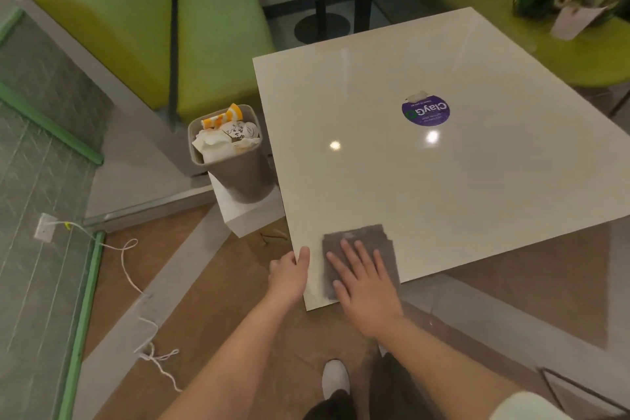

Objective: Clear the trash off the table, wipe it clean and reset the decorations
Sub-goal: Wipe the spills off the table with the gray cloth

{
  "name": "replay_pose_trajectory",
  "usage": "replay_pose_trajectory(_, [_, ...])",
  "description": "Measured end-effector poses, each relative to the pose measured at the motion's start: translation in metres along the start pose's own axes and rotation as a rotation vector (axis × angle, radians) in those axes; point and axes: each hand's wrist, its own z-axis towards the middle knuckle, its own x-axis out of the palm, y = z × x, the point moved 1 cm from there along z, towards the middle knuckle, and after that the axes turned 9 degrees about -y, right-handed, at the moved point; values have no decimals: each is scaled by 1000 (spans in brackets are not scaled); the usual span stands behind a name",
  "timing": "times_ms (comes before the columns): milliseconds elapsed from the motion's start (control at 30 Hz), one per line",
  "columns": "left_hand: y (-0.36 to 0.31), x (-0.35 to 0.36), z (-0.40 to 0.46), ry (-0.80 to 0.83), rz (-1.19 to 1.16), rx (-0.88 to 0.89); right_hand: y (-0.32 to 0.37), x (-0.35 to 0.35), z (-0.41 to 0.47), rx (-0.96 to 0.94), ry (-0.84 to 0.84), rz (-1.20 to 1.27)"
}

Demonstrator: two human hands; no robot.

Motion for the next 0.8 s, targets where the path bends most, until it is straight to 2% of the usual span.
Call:
replay_pose_trajectory(100, [0, 0, -1, -25, 5, -6, 34, 13, -14, -131, 35, 11])
replay_pose_trajectory(200, [-1, 1, -5, -36, 3, -6, 12, 9, -16, -147, 27, -21])
replay_pose_trajectory(400, [4, 2, -7, -25, -35, -13, -73, -16, -19, 143, 20, -34])
replay_pose_trajectory(533, [13, 4, -7, -17, -129, -45, -44, -7, -14, 277, 1, -38])
replay_pose_trajectory(600, [12, 2, -10, -15, -117, -29, -13, 2, -15, 211, 3, -25])
replay_pose_trajectory(700, [11, -1, -11, -39, -49, -19, 34, 15, -15, 6, 48, -17])
replay_pose_trajectory(800, [14, -2, -7, -36, -54, -15, 49, 18, -17, -141, 55, -24])
